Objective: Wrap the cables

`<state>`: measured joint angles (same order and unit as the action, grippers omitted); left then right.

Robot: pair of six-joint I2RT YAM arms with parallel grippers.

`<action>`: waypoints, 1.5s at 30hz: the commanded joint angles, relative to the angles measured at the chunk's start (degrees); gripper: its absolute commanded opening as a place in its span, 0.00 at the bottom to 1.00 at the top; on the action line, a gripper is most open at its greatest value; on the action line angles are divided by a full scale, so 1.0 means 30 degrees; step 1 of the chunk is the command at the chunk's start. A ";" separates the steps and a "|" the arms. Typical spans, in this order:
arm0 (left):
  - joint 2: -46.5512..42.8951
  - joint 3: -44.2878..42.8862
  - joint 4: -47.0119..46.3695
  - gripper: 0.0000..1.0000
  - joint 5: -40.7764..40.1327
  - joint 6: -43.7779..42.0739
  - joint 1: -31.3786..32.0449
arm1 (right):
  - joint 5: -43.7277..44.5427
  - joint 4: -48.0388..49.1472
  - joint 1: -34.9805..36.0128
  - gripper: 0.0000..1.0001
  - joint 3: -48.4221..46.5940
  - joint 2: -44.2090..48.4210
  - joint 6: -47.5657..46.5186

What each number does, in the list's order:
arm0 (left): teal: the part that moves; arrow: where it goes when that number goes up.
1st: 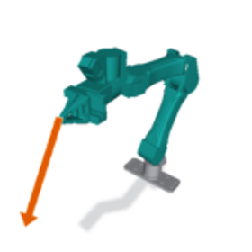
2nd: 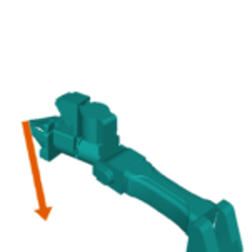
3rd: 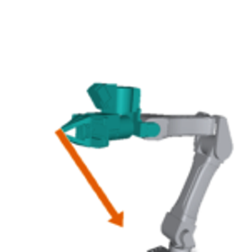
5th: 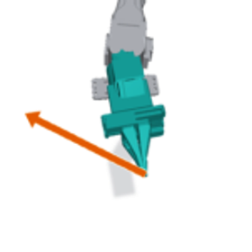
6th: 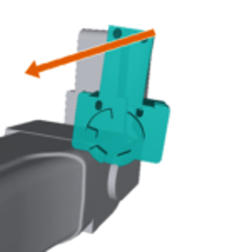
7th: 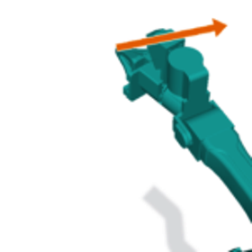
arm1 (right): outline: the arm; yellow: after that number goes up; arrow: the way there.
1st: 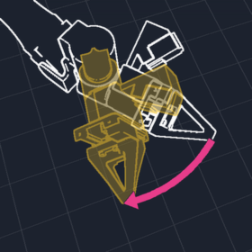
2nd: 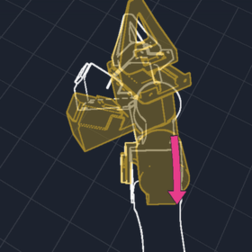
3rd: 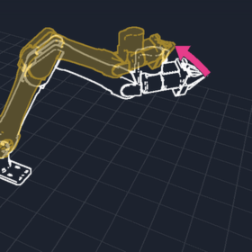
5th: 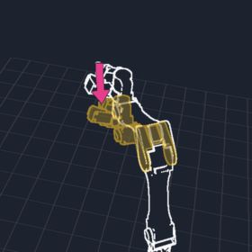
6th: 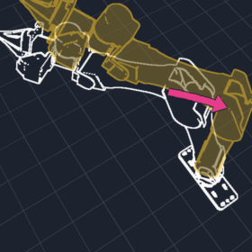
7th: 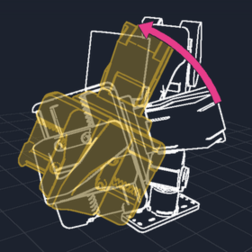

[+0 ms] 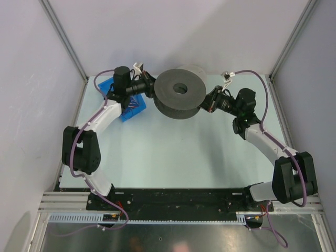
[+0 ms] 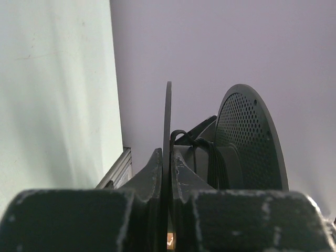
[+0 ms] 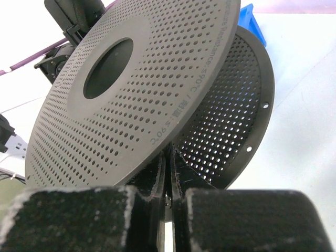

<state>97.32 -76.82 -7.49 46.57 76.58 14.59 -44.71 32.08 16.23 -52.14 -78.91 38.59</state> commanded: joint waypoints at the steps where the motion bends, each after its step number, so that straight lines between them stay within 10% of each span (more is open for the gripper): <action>1: 0.0023 -0.0519 -0.5119 0.00 -0.1829 0.0768 -0.0499 | -0.2644 -0.0629 0.0462 0.01 -0.0129 0.1201 -0.1118; 7: -0.0037 -0.1623 -1.2393 0.00 0.2634 -0.1101 -0.0512 | -0.3125 -0.2399 -0.0172 0.00 -0.0139 0.2010 -0.4280; 18: -0.1366 -0.2300 -1.4438 0.00 0.8332 -0.5431 -0.0480 | -0.2957 -0.8007 -0.0472 0.02 -0.1410 0.4597 -1.2142; 45: -0.1152 -0.5103 -1.4960 0.00 0.9758 -0.6495 0.0466 | -0.2780 -1.2907 -0.0164 0.14 -0.1802 0.6624 -1.8217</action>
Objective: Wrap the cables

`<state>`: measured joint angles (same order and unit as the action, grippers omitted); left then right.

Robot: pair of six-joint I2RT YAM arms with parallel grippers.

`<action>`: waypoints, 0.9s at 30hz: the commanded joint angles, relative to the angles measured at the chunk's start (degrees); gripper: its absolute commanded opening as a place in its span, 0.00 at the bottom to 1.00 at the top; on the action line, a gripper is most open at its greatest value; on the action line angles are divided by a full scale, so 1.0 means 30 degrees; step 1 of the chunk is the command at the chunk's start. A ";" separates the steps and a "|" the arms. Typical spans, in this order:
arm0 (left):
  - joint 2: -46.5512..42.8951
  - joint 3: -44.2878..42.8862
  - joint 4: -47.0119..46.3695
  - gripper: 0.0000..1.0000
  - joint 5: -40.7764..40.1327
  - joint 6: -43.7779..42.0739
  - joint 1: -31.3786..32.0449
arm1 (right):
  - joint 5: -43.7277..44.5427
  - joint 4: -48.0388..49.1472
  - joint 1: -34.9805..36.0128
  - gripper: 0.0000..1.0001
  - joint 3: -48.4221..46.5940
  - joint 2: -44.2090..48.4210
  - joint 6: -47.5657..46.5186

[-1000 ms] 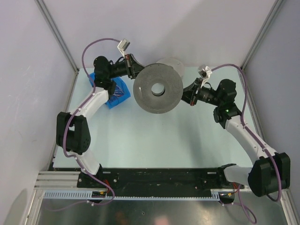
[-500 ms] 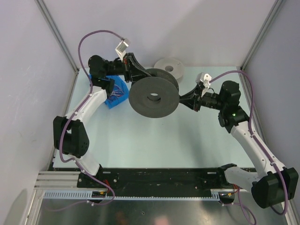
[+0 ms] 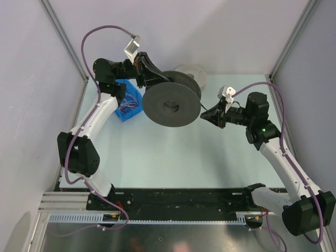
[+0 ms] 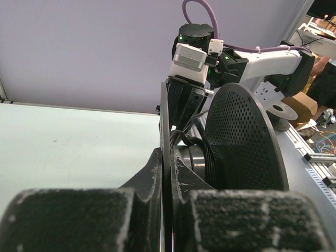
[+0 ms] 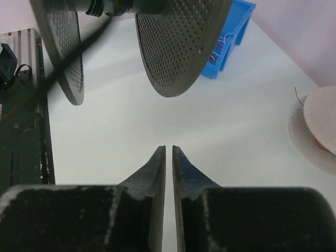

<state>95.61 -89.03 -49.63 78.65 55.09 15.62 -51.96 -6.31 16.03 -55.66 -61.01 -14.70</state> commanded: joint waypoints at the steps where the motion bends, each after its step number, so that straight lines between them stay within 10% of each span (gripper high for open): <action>1: -0.0554 -0.1028 -0.0916 0.00 -0.0950 0.0658 0.0125 | -0.0411 -0.0207 -0.0173 0.20 -0.0647 0.0727 -0.0458; 13: -0.0119 -0.0953 -0.0933 0.00 -0.0780 0.0241 0.0130 | -0.0875 -0.1729 -0.1959 0.64 -0.0765 0.3484 0.0679; 27: 0.0317 -0.0897 0.0859 0.00 -0.0812 -0.1273 0.0086 | 0.1988 -0.2590 0.0226 0.63 -0.3623 0.2584 0.3070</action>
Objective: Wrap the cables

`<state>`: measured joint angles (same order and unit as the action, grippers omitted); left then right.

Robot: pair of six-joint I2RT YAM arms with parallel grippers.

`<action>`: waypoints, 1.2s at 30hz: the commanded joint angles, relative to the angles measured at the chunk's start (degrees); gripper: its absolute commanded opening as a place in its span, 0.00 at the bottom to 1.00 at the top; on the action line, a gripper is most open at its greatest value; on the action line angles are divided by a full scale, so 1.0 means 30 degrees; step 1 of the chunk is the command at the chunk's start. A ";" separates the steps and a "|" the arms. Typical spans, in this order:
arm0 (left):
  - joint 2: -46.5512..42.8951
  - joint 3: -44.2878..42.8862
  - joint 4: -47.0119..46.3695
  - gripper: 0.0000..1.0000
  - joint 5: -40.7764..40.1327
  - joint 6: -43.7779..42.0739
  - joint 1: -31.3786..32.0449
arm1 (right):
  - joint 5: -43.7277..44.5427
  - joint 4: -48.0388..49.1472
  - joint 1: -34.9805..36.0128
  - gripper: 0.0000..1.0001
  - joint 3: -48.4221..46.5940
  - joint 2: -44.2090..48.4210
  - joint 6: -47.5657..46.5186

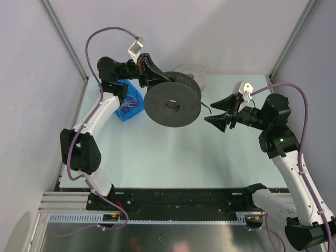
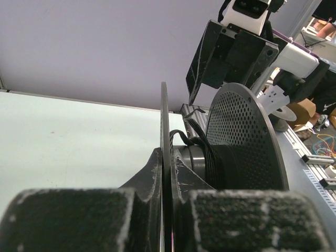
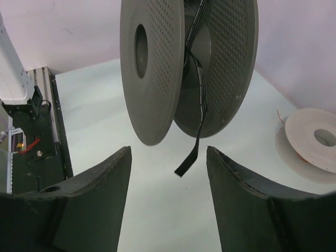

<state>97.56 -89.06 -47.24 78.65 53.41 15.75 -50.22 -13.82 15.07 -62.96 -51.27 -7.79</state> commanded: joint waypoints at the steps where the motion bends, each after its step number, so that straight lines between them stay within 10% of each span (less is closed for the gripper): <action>1: -0.0356 -0.0866 0.0143 0.00 -0.0800 -0.0805 0.0019 | 0.1645 -0.0331 0.0662 0.61 -0.1366 -0.0885 0.0511; 14: -0.0550 -0.0699 0.0530 0.00 -0.1260 -0.1203 -0.0320 | 0.3456 -0.1988 0.1562 0.03 -0.1679 -0.1963 -0.2514; 24: -0.0096 -0.1762 0.1473 0.00 -0.5893 0.2517 -0.0780 | 0.2485 0.1315 0.0936 0.00 0.1440 -0.1680 -0.2288; 36: -0.1669 0.0260 1.2611 0.00 -1.4763 0.7478 0.0148 | 0.9123 1.3330 0.4925 0.00 0.4963 -0.2507 0.2933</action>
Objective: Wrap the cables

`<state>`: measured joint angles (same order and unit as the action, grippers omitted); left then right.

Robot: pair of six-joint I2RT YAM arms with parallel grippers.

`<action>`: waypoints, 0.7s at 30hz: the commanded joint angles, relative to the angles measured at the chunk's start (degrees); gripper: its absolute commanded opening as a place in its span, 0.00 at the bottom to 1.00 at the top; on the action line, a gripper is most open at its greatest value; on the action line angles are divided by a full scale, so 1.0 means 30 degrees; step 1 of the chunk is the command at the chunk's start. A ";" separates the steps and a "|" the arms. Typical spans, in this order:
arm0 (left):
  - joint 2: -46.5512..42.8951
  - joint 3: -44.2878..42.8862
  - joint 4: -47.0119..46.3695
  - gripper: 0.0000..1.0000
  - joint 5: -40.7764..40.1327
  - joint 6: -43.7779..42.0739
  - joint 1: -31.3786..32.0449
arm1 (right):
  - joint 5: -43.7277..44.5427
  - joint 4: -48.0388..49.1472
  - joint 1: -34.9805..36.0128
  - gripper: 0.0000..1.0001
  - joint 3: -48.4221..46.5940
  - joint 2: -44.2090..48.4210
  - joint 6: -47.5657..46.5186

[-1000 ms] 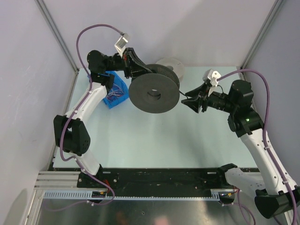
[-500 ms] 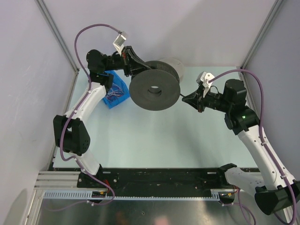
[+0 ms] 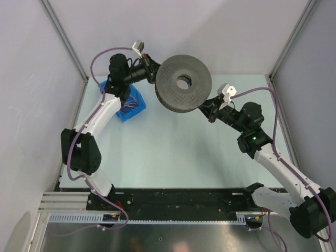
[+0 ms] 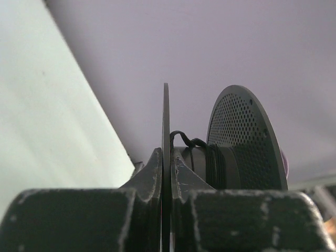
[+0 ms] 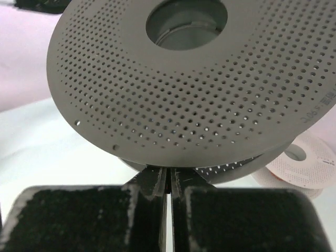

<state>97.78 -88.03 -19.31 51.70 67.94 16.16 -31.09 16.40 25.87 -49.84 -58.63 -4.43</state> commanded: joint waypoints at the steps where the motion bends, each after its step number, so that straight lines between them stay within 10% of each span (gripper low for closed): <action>1: -0.1830 -0.0048 0.3843 0.00 -0.6189 0.2708 0.0065 | 0.3377 0.3551 0.1655 0.00 0.0649 -0.0083 0.1965; 21: -0.2527 0.5658 0.2786 0.00 -0.9214 0.0518 0.3507 | 0.8861 0.4851 0.3997 0.00 0.1846 -0.1637 -0.0853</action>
<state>92.79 -73.65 -4.80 28.27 75.53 22.37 -2.76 26.81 35.97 -44.25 -62.89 -4.95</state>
